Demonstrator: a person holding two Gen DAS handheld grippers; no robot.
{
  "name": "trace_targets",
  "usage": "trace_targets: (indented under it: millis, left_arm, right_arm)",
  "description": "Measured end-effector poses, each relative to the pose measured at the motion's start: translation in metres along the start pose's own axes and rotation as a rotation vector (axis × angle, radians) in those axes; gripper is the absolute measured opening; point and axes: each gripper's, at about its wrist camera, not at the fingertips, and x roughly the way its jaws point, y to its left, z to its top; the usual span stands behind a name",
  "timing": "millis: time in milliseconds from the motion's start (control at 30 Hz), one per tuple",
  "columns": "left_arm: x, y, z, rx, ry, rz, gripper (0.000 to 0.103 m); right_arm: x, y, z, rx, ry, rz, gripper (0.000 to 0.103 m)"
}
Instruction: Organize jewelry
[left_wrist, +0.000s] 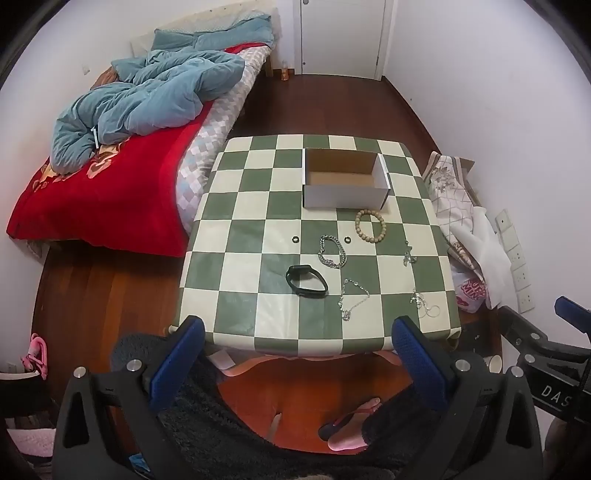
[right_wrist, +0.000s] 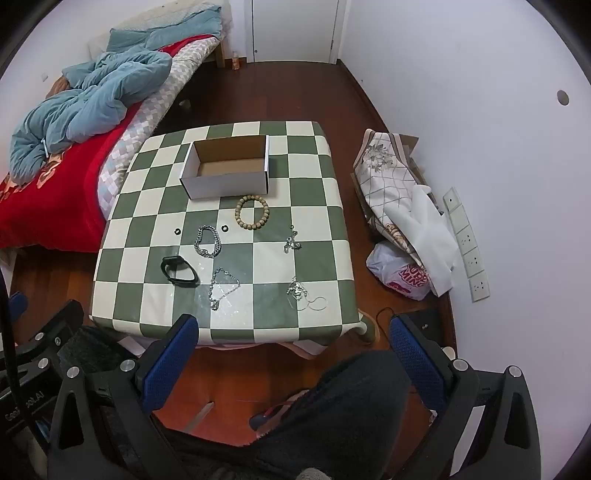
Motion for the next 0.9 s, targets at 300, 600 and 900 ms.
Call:
trace_targets:
  millis: [300, 600, 900]
  left_arm:
    - [0.000, -0.001, 0.000, 0.000, -0.007, 0.005, 0.103]
    - [0.001, 0.000, 0.001, -0.001, -0.011, 0.002, 0.103]
    - [-0.011, 0.005, 0.005, -0.004, -0.017, 0.000, 0.103]
  right_arm:
    - [-0.003, 0.000, 0.000, 0.005, 0.000, 0.004, 0.103]
    - [-0.007, 0.000, 0.000, 0.004, -0.005, 0.003, 0.103]
    - [-0.007, 0.001, -0.001, 0.005, -0.007, 0.002, 0.103]
